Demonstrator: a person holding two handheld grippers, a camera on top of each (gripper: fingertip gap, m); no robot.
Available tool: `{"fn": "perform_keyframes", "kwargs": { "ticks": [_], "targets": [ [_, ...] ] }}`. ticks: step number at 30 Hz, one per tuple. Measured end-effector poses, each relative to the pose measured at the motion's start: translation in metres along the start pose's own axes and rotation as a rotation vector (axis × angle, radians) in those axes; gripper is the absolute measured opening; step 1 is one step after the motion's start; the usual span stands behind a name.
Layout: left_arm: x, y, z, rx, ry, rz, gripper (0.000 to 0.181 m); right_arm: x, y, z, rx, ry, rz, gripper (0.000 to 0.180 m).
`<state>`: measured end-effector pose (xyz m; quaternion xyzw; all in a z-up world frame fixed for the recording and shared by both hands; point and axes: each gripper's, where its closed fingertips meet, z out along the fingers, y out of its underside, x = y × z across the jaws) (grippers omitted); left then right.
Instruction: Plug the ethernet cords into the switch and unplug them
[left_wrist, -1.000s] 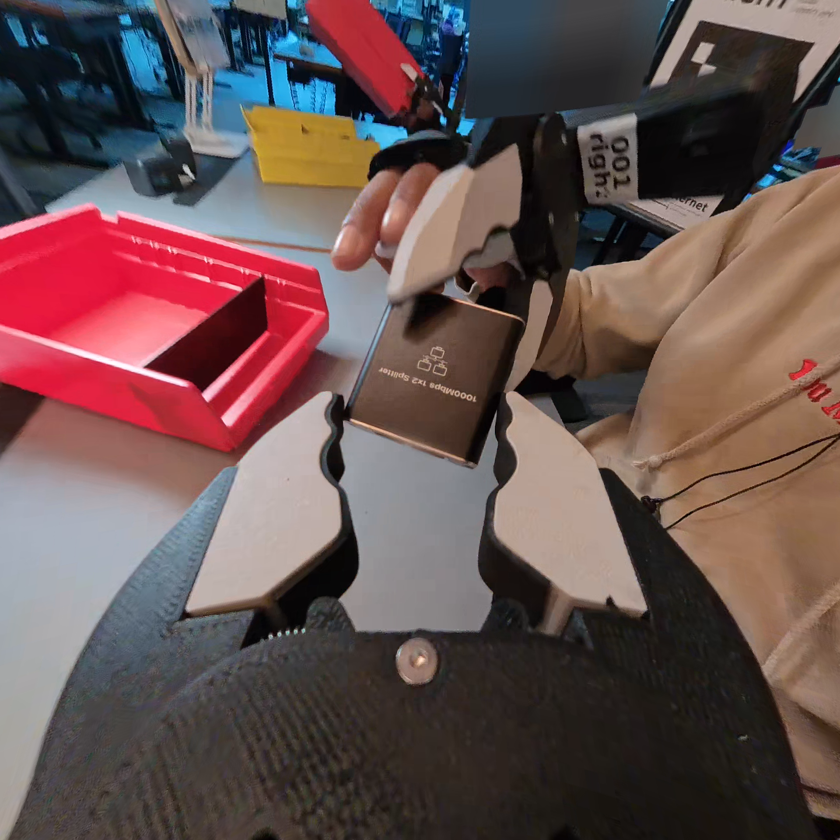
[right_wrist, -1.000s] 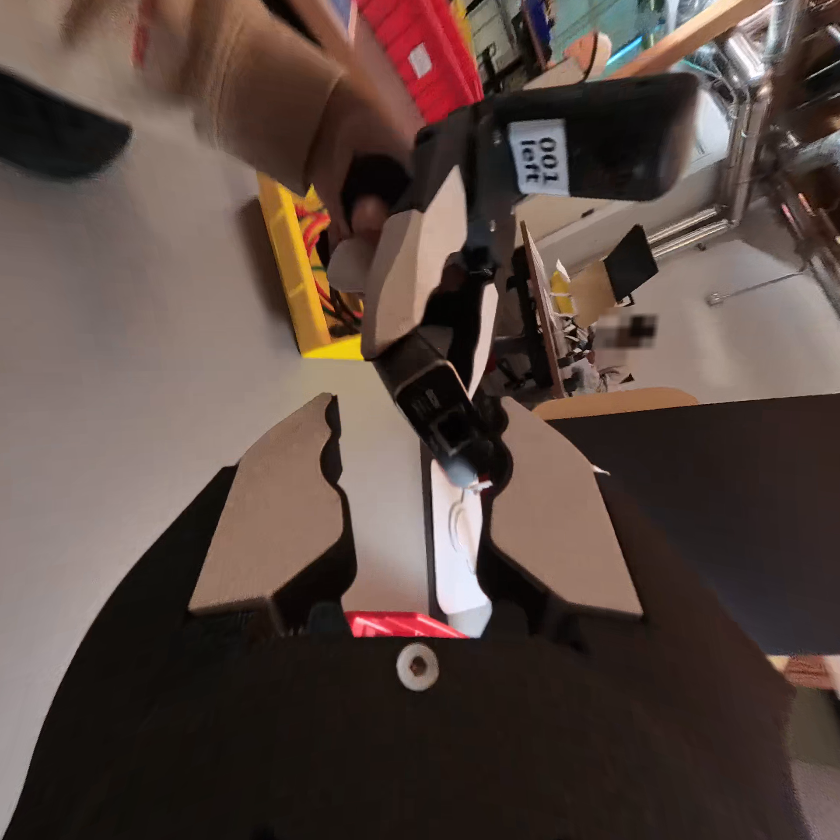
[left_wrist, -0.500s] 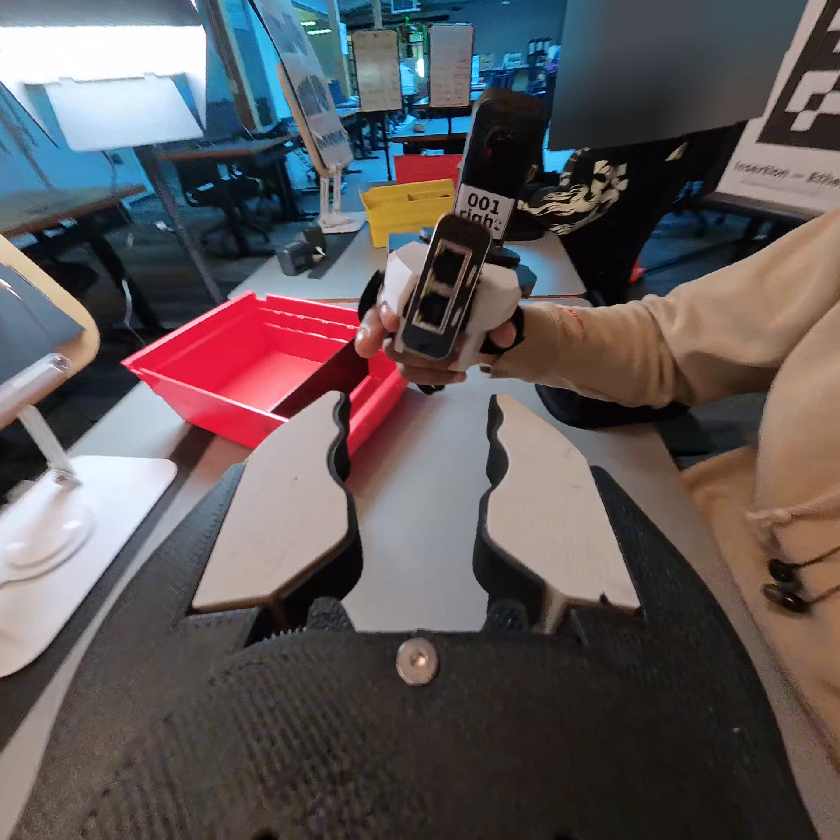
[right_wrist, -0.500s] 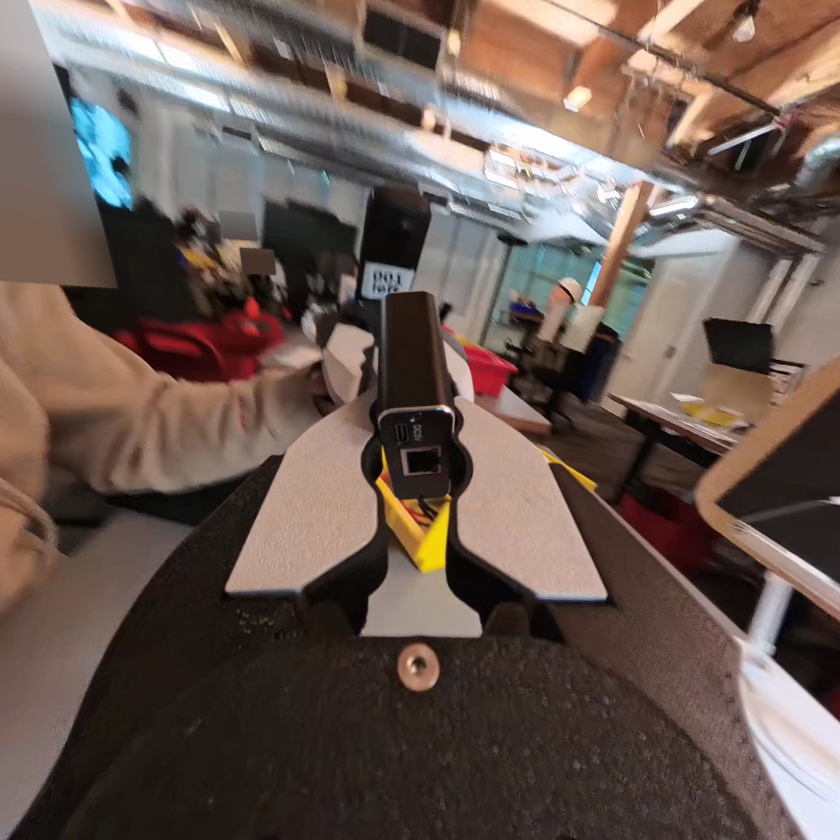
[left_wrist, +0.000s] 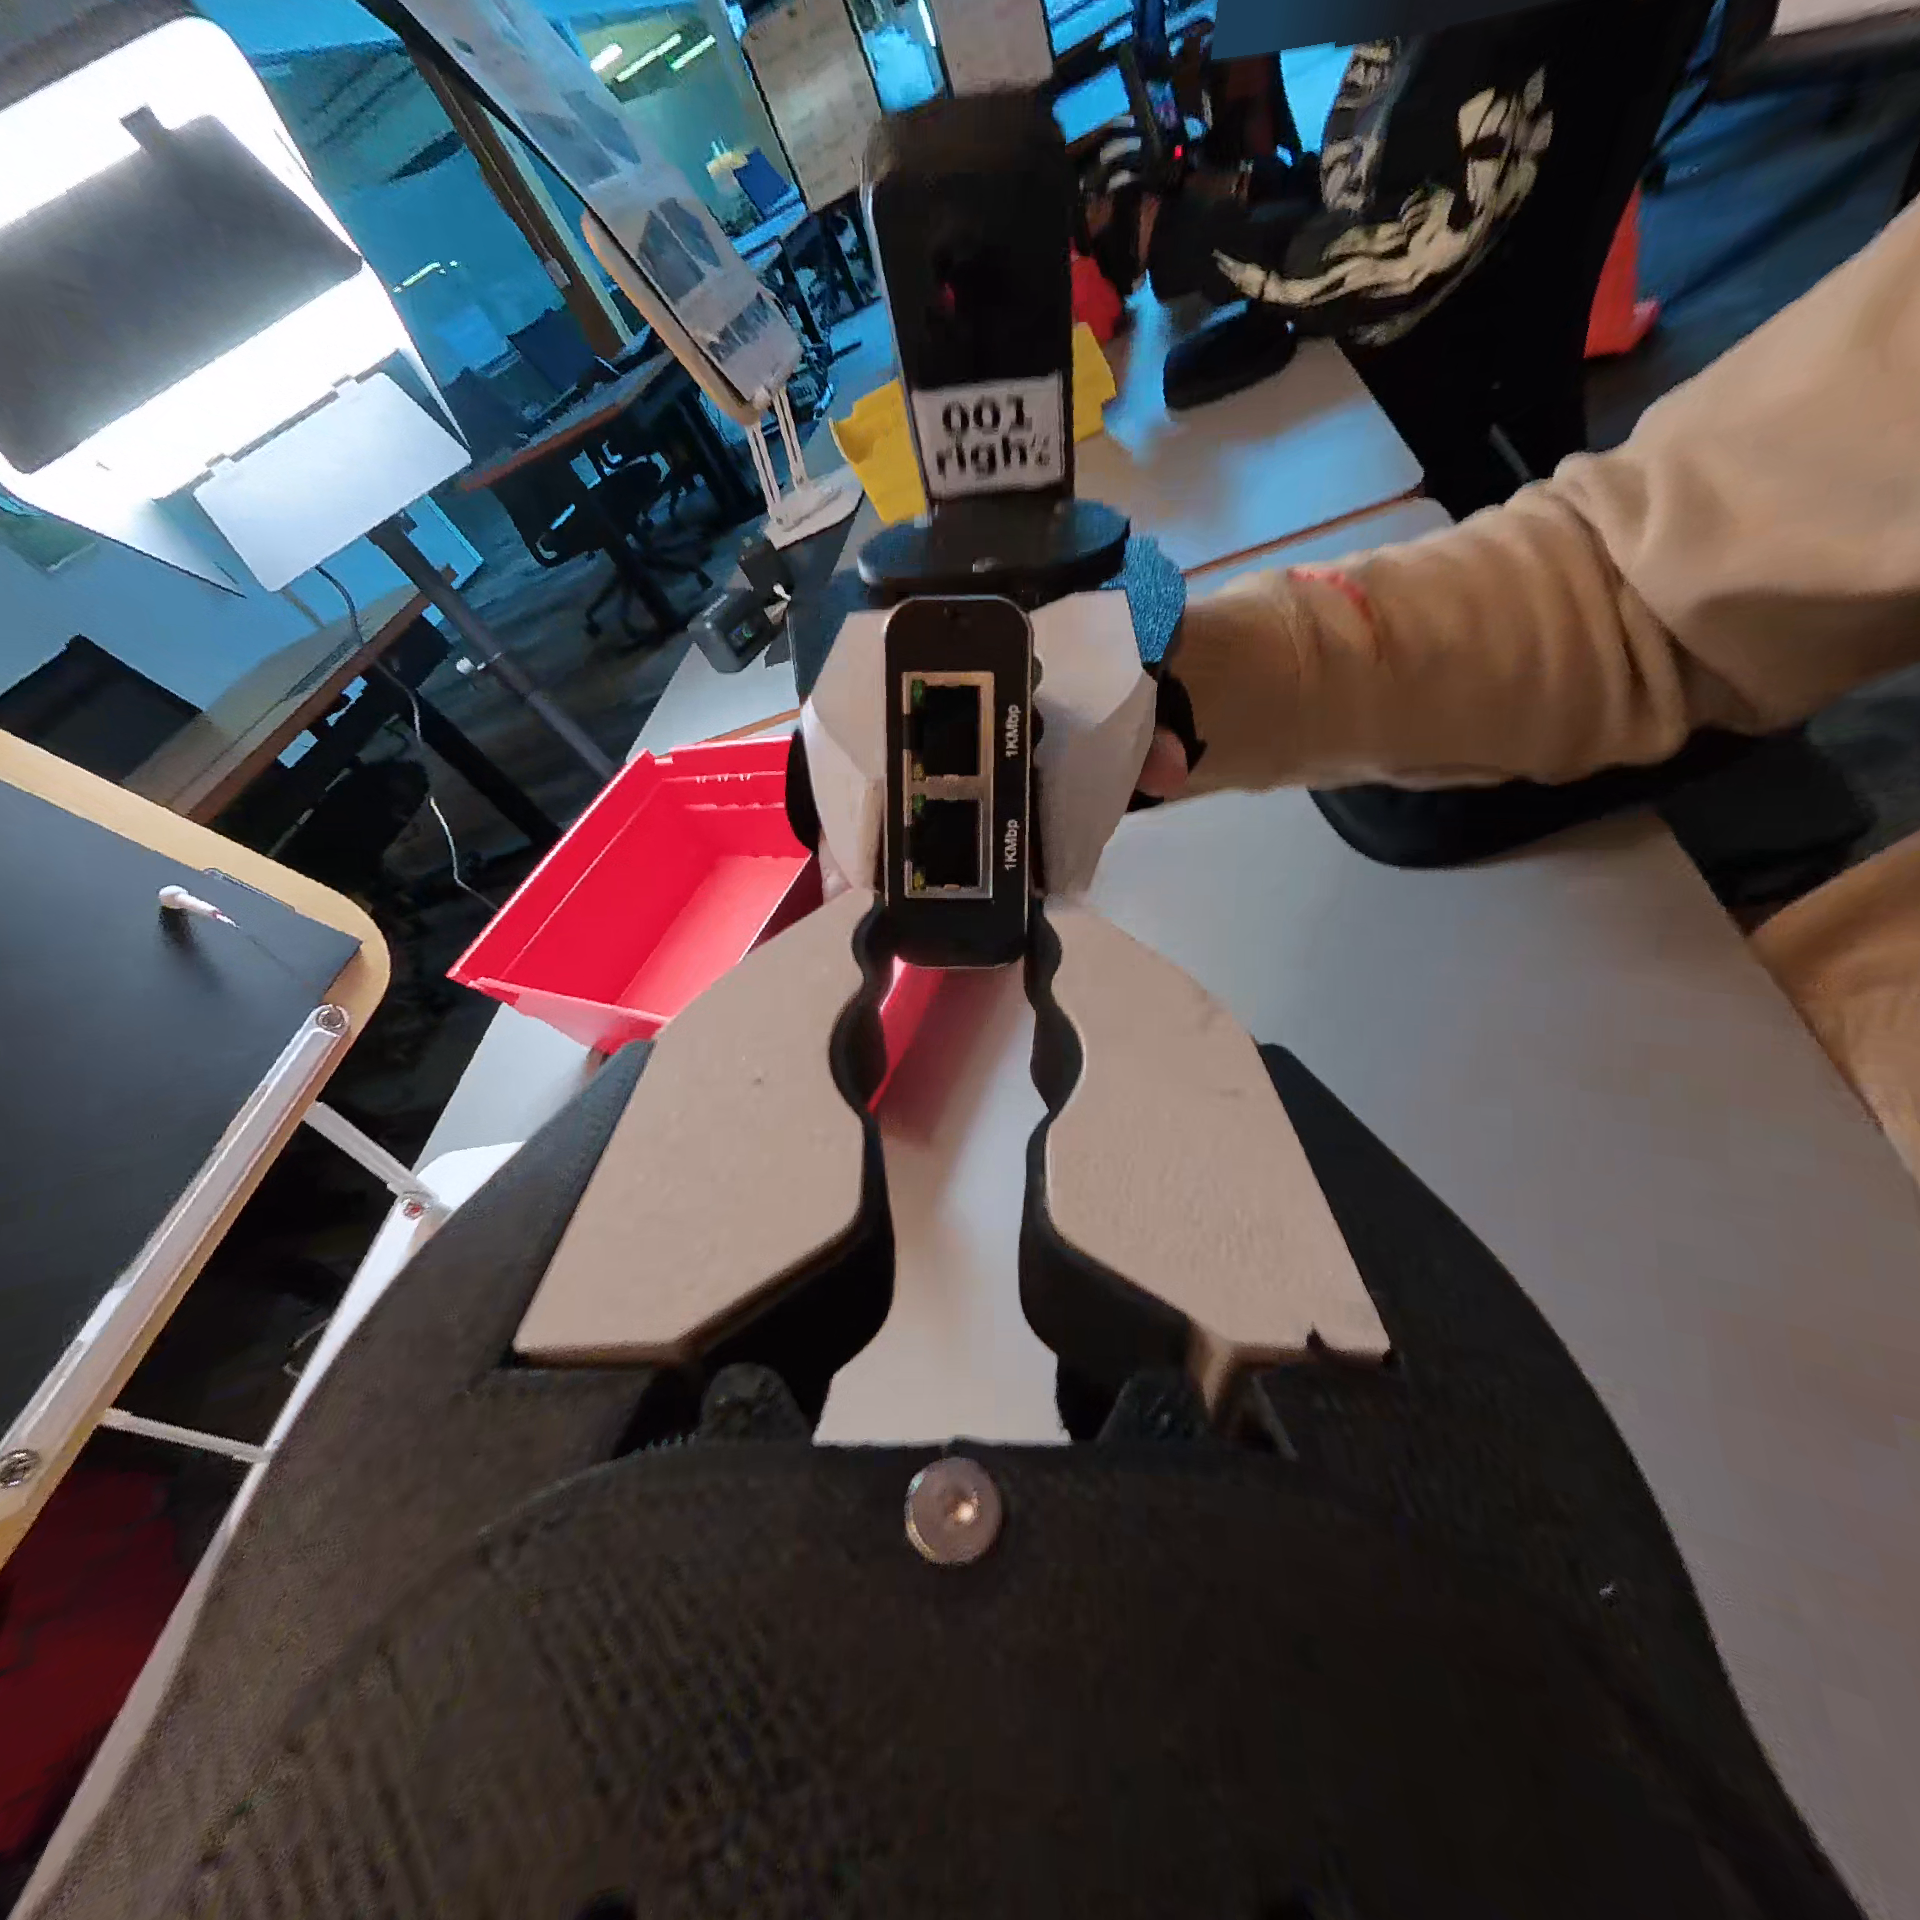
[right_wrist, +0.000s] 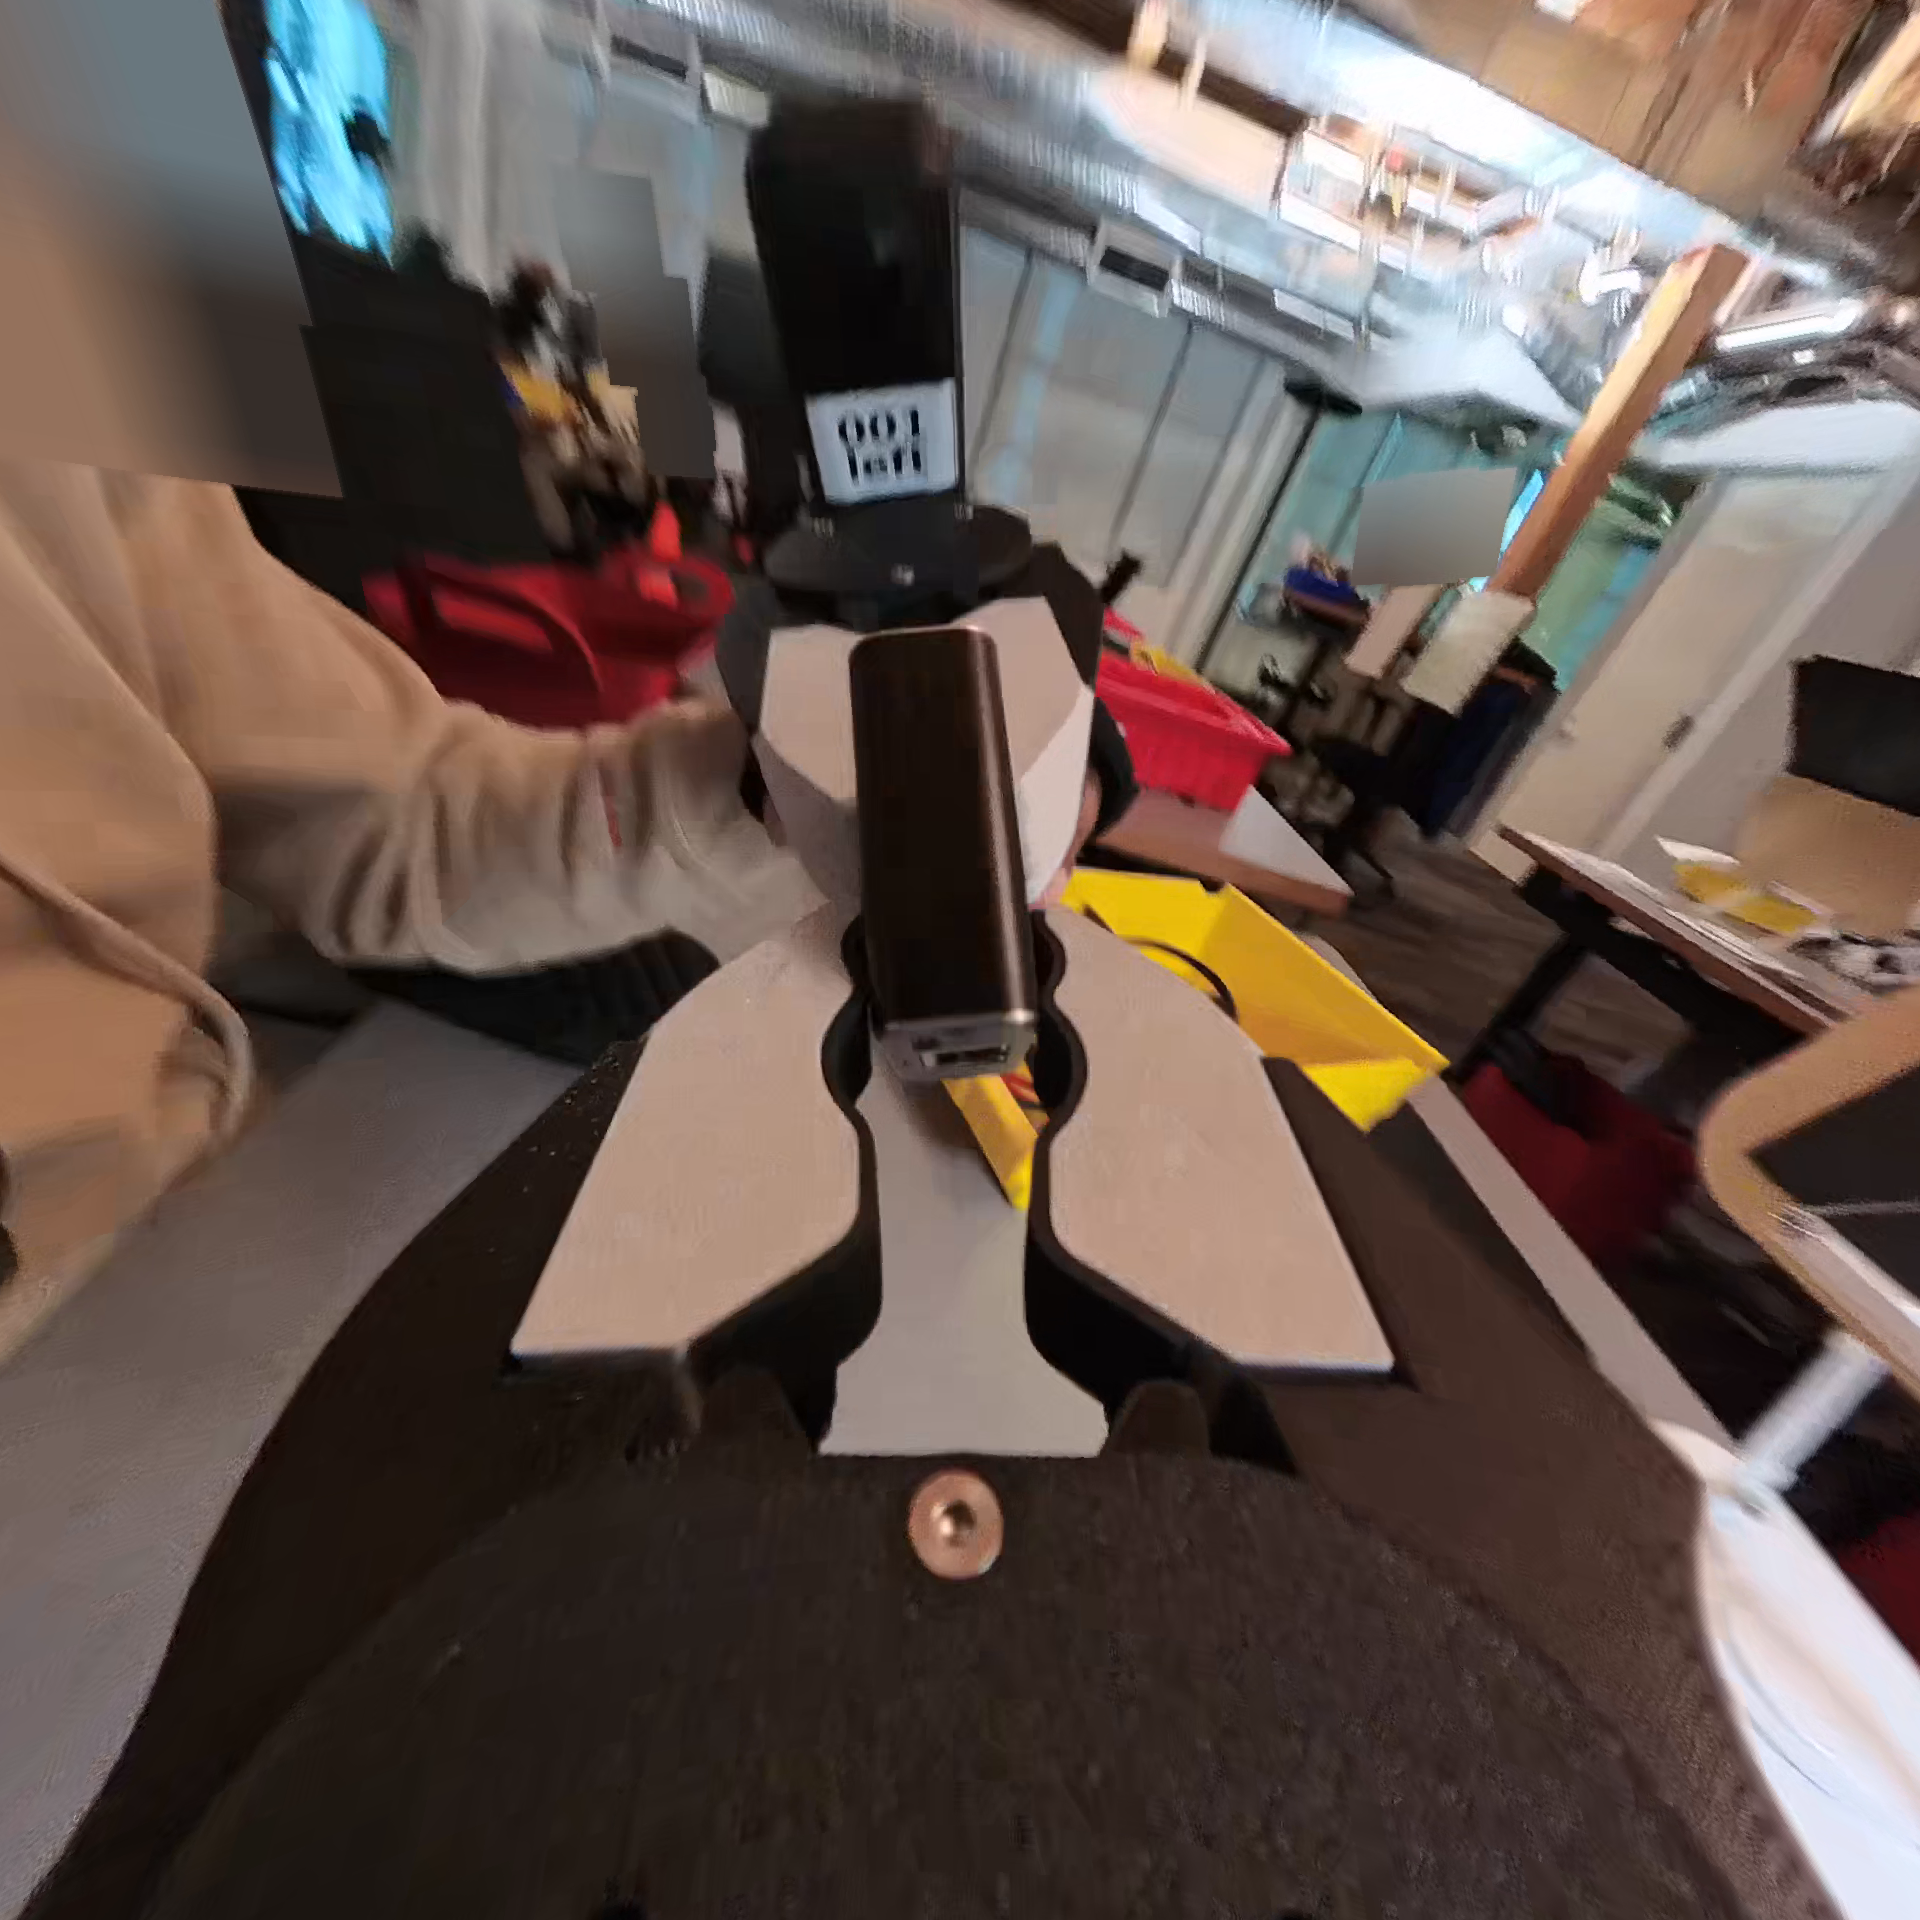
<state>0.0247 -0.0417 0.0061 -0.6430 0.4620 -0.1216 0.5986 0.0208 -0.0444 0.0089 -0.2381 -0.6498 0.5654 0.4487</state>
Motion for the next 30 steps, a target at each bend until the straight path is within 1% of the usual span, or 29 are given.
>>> {"fn": "perform_keyframes", "kwargs": {
  "ticks": [3, 6, 8, 11, 16, 22, 24, 26, 27, 28, 30],
  "targets": [
    [-0.001, 0.009, -0.002, -0.024, 0.017, 0.004, 0.024, 0.001, 0.002, 0.000, -0.101, 0.049, -0.089, 0.034],
    [-0.001, 0.012, -0.002, -0.006, 0.036, -0.011, 0.024, 0.003, 0.012, 0.000, -0.201, 0.078, -0.156, 0.033],
    [-0.002, 0.016, 0.000, -0.014, 0.034, -0.007, 0.024, 0.006, 0.011, 0.000, -0.189, 0.105, -0.176, 0.028],
    [-0.002, 0.019, 0.000, -0.012, 0.042, -0.016, 0.024, 0.005, 0.010, 0.001, -0.171, 0.091, -0.147, 0.027],
    [-0.001, 0.023, 0.001, -0.016, 0.053, -0.013, 0.024, 0.003, 0.016, 0.002, -0.215, 0.089, -0.160, 0.026],
    [0.002, 0.035, 0.006, -0.048, 0.072, -0.008, 0.024, 0.002, 0.031, 0.002, -0.335, 0.085, -0.190, 0.025],
    [-0.005, 0.033, 0.005, -0.024, 0.048, -0.042, 0.025, 0.008, 0.027, -0.001, -0.354, 0.127, -0.224, 0.025],
    [-0.020, 0.031, -0.007, 0.001, 0.000, -0.092, 0.032, 0.016, 0.022, -0.009, -0.378, 0.178, -0.255, 0.025],
    [-0.035, 0.034, -0.019, -0.002, -0.061, -0.118, 0.036, 0.021, 0.019, -0.015, -0.382, 0.206, -0.262, 0.025],
    [-0.053, 0.038, -0.034, -0.016, -0.143, -0.148, 0.036, 0.027, 0.016, -0.022, -0.380, 0.234, -0.265, 0.025],
    [-0.088, 0.057, -0.071, -0.068, -0.307, -0.230, 0.042, 0.037, 0.010, -0.034, -0.372, 0.284, -0.272, 0.025]
  ]
}}
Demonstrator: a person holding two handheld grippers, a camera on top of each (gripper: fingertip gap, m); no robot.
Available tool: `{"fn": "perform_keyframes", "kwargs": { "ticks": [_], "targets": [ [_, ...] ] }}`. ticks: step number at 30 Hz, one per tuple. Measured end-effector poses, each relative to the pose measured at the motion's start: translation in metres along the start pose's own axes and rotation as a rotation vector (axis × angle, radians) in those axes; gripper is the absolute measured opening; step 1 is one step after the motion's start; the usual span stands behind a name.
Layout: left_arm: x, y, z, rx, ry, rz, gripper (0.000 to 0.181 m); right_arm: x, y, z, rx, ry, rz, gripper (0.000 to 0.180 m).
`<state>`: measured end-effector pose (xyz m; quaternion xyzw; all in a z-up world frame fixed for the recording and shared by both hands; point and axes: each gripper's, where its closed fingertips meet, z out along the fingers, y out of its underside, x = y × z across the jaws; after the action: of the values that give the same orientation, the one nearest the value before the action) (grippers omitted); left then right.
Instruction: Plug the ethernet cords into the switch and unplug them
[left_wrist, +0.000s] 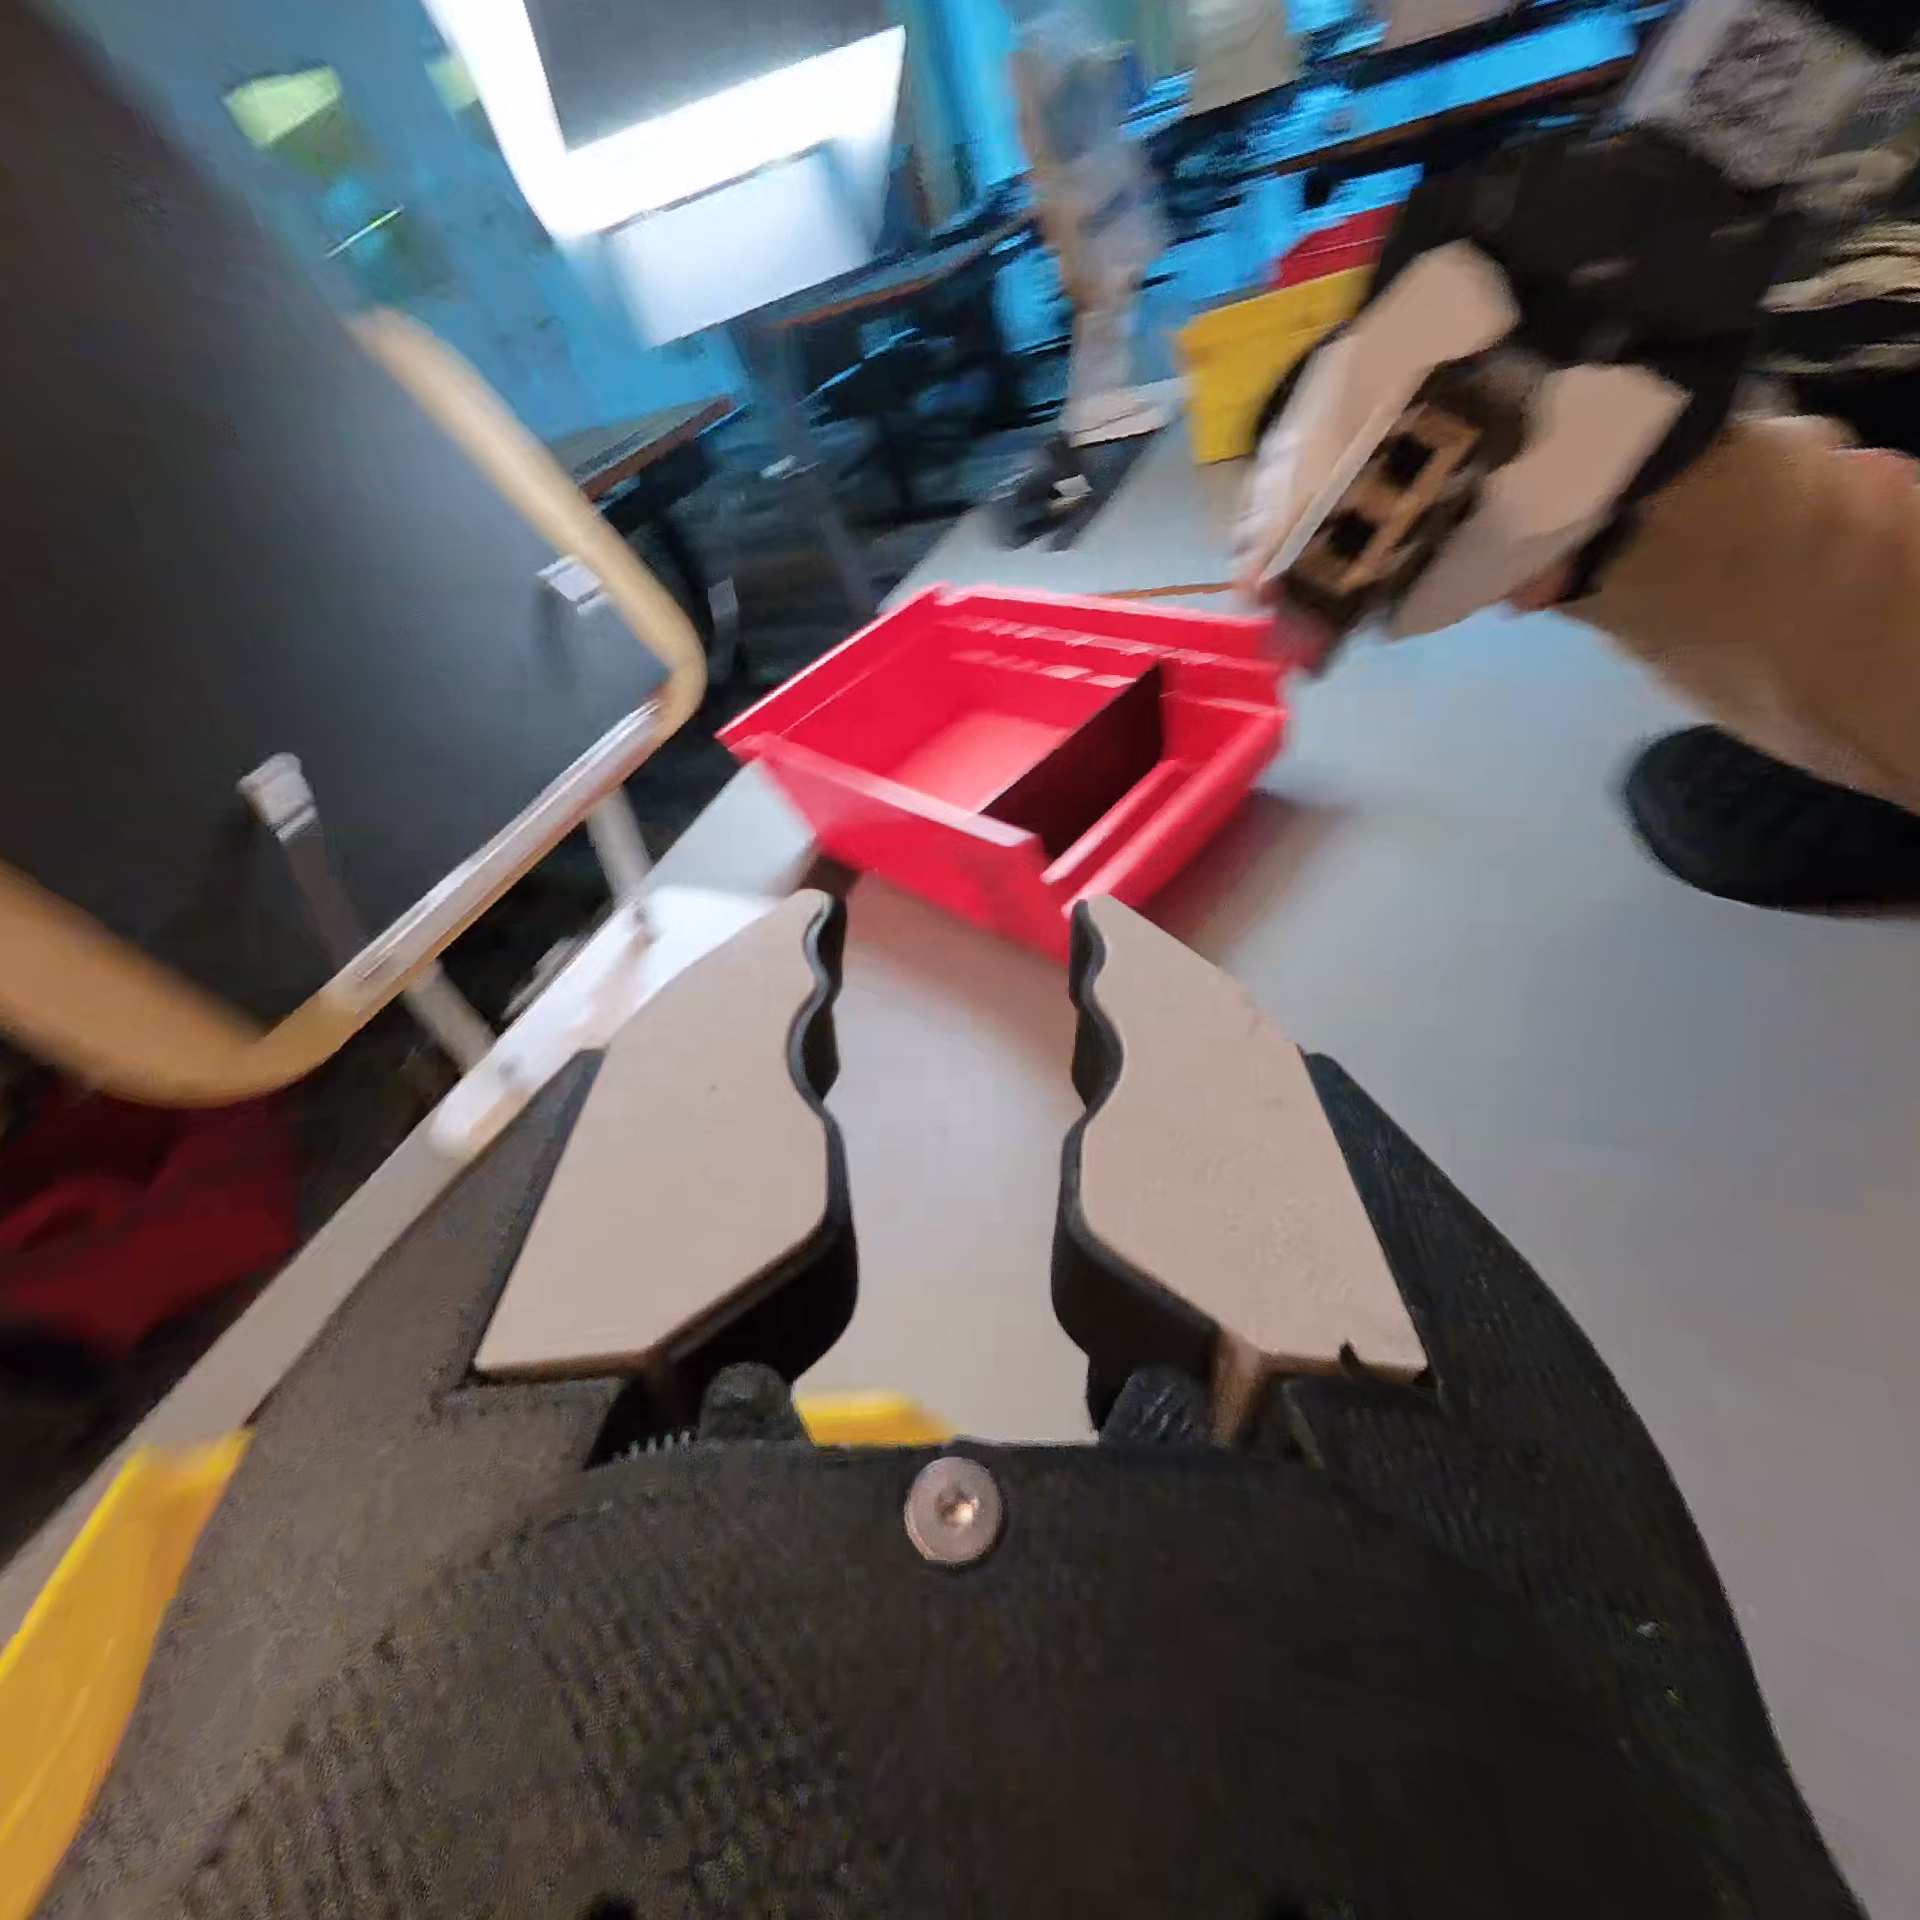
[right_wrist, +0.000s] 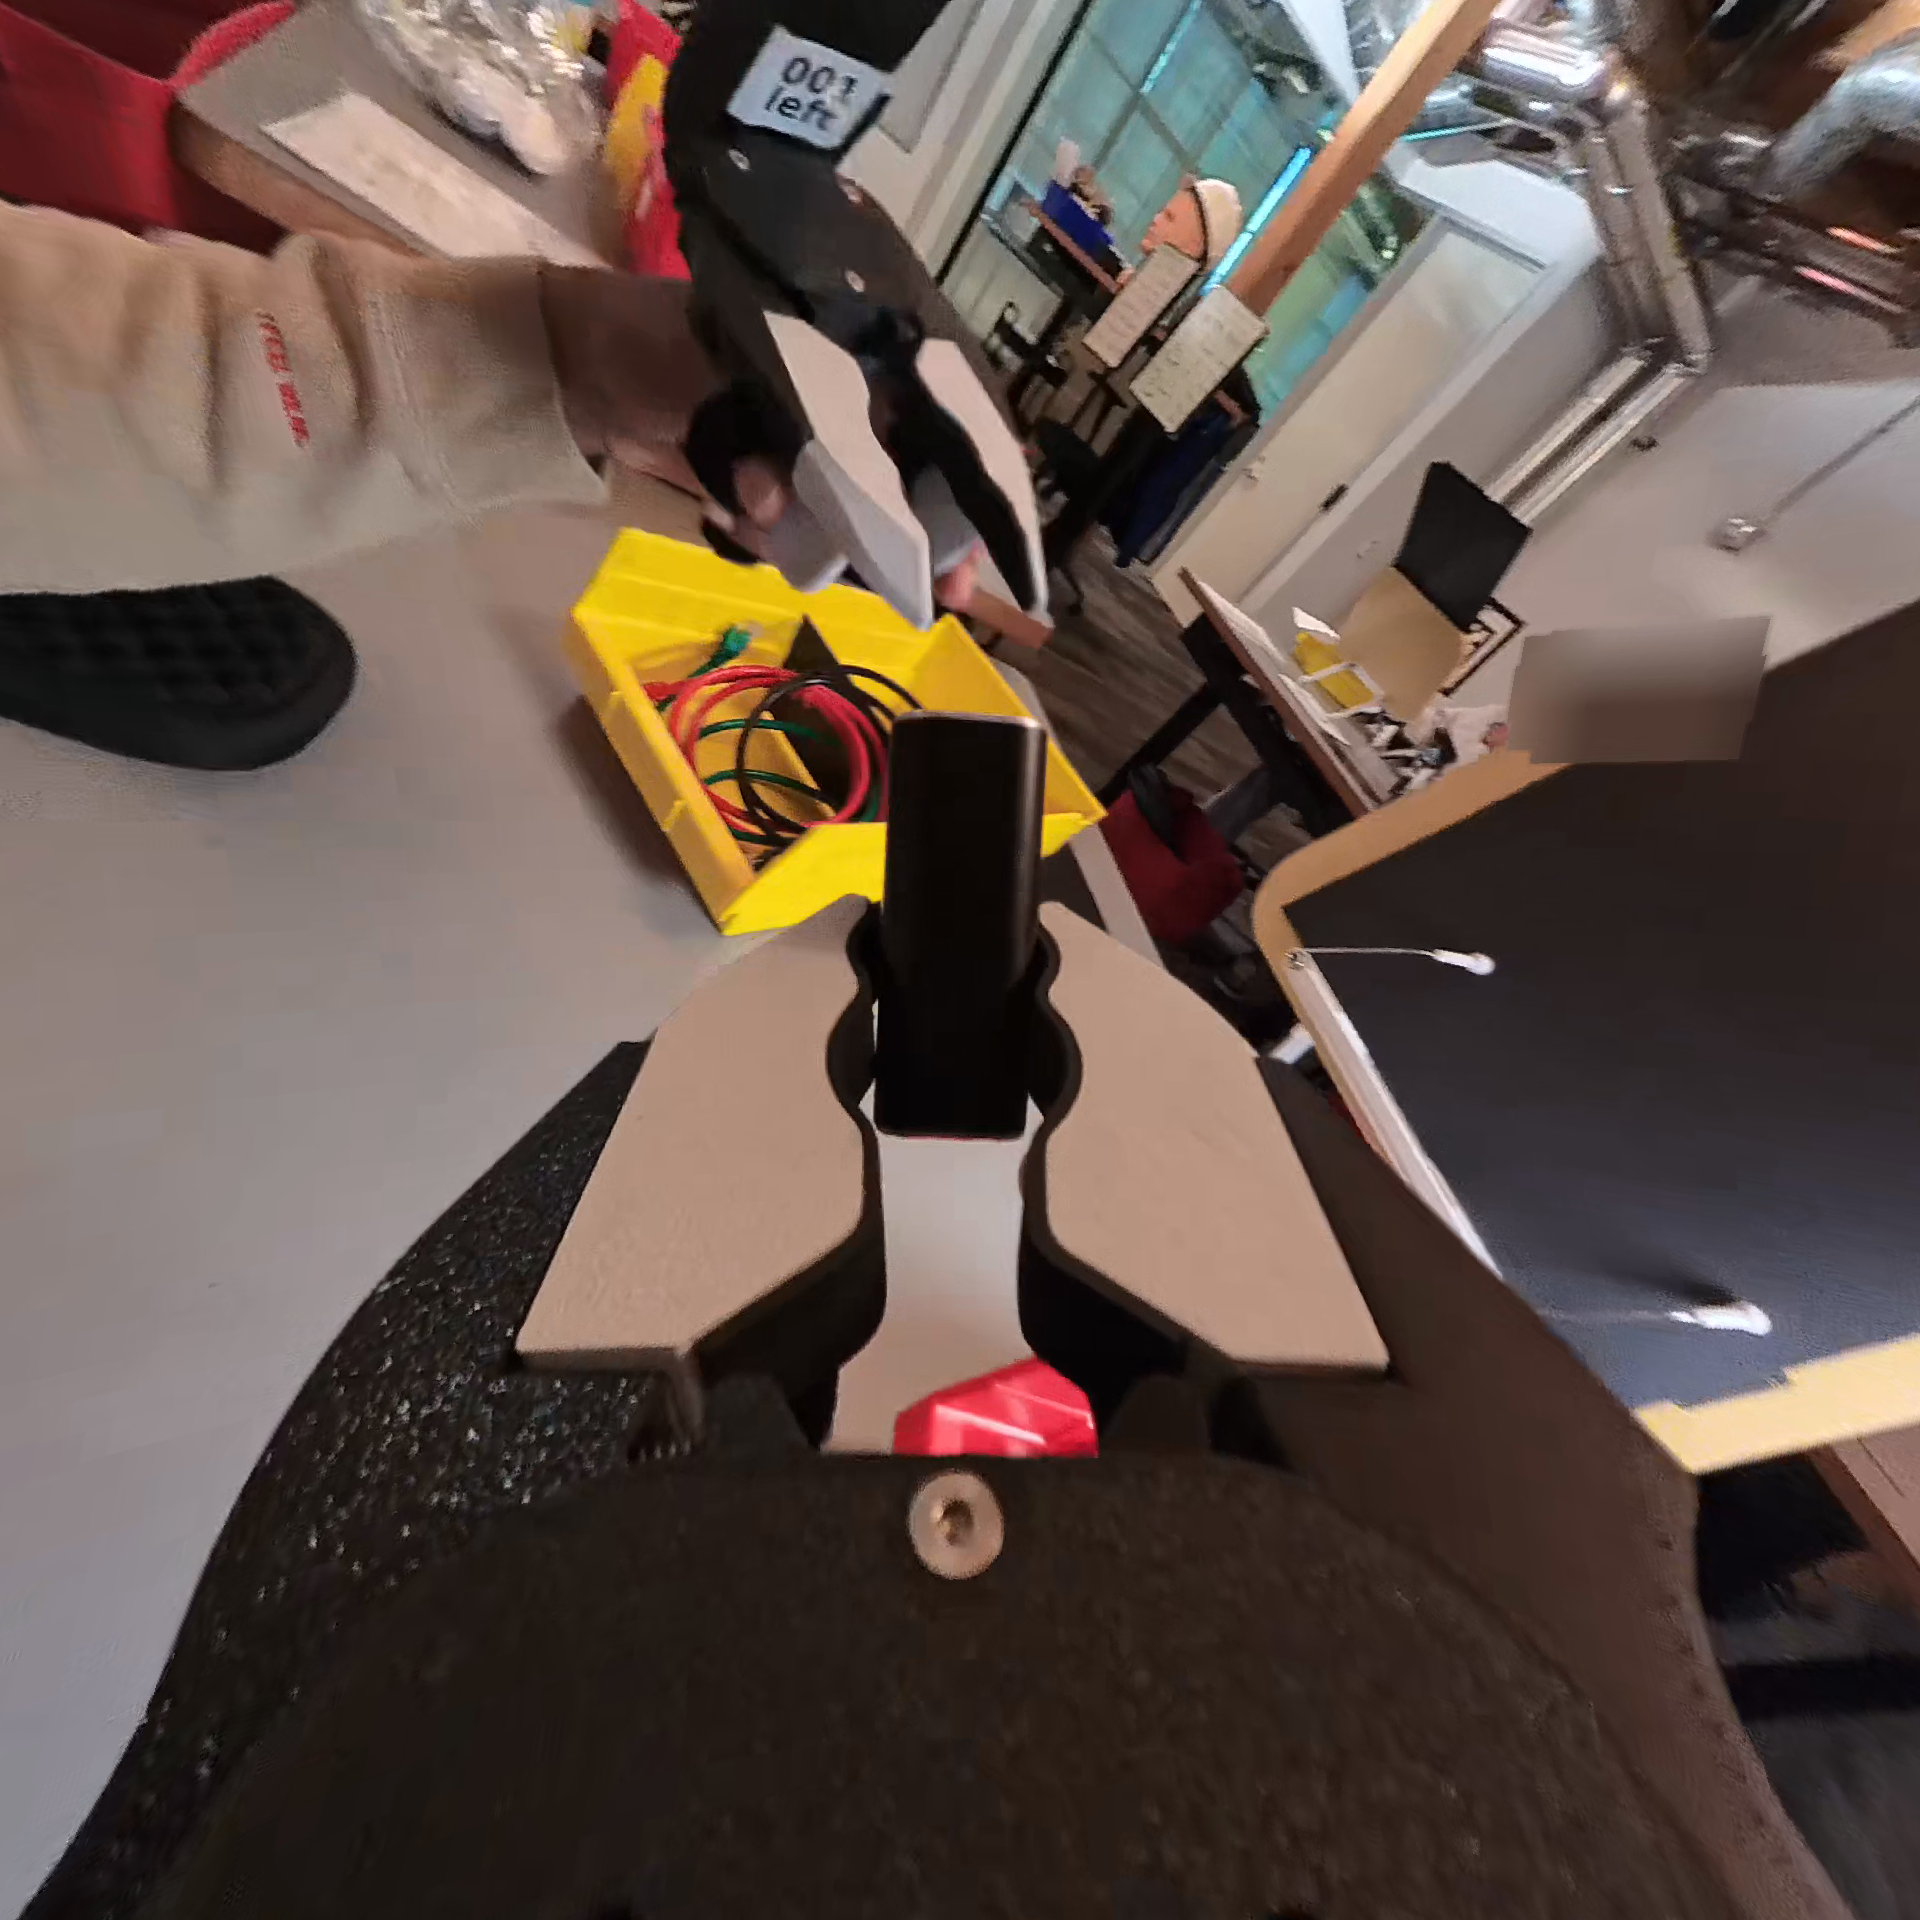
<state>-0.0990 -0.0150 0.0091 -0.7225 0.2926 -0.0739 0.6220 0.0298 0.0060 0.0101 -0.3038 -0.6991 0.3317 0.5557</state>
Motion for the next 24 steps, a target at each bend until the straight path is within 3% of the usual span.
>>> {"fn": "perform_keyframes", "kwargs": {
  "ticks": [4, 6, 8, 11, 14, 18, 22, 24],
  "targets": [
    [-0.102, 0.066, -0.062, -0.245, -0.450, -0.102, 0.046, 0.017, 0.001, -0.011, 0.019, 0.061, 0.009, 0.025],
    [-0.131, 0.114, -0.088, -0.439, -0.590, -0.152, 0.048, 0.018, 0.001, -0.012, 0.022, 0.068, 0.012, 0.025],
    [-0.138, 0.161, -0.102, -0.646, -0.619, -0.206, 0.050, 0.018, 0.003, -0.010, 0.015, 0.067, 0.007, 0.025],
    [-0.140, 0.209, -0.102, -0.812, -0.602, -0.256, 0.052, 0.015, 0.005, -0.007, 0.005, 0.063, -0.007, 0.025],
    [-0.141, 0.235, -0.104, -0.924, -0.605, -0.255, 0.027, 0.014, 0.005, -0.006, 0.004, 0.060, -0.016, 0.025],
    [-0.149, 0.208, -0.104, -0.827, -0.663, -0.237, 0.013, 0.017, 0.003, -0.010, 0.014, 0.069, -0.015, 0.025],
    [-0.149, 0.147, -0.112, -0.661, -0.724, -0.163, 0.013, 0.024, 0.001, -0.017, 0.019, 0.097, -0.015, 0.025],
    [-0.136, 0.115, -0.106, -0.567, -0.666, -0.144, 0.013, 0.029, 0.000, -0.023, 0.026, 0.114, -0.011, 0.025]
  ]
}}
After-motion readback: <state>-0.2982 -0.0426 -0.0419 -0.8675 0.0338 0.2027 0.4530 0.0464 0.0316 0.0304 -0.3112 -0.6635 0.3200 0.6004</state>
